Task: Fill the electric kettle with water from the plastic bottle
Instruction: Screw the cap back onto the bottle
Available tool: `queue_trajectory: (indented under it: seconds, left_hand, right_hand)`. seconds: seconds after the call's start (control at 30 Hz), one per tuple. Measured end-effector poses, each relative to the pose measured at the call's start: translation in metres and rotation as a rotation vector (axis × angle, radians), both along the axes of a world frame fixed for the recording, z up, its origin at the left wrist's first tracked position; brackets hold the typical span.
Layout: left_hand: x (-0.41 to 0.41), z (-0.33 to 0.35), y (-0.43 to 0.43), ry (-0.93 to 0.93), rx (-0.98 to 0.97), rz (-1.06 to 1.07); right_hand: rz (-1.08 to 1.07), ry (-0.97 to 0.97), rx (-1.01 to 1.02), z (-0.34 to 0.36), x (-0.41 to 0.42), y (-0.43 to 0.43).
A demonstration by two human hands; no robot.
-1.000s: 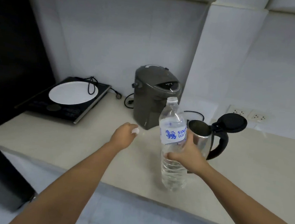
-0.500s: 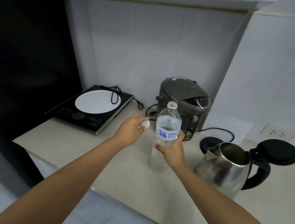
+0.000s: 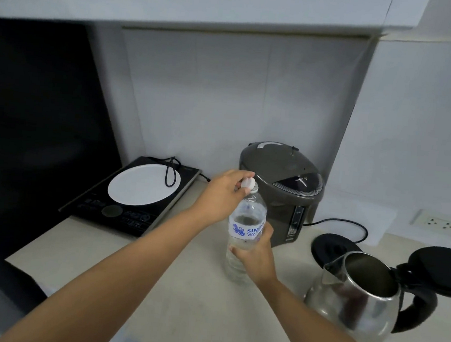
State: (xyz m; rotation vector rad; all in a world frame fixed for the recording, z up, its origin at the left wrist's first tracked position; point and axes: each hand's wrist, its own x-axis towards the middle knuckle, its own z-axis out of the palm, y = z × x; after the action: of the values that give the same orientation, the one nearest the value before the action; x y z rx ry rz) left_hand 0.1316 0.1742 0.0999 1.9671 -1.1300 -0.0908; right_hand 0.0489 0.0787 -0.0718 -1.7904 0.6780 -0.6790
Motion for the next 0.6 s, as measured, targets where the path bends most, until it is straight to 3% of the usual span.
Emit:
queue_trajectory:
  seconds: [0.33, 0.6]
  left_hand:
    - [0.033, 0.035, -0.024, -0.163, 0.417, -0.172]
    - [0.036, 0.047, -0.038, -0.325, 0.577, -0.207]
  right_hand:
    - [0.128, 0.027, 0.07, 0.005, -0.005, -0.015]
    - [0.078, 0.158, -0.002, 0.012, -0.006, -0.014]
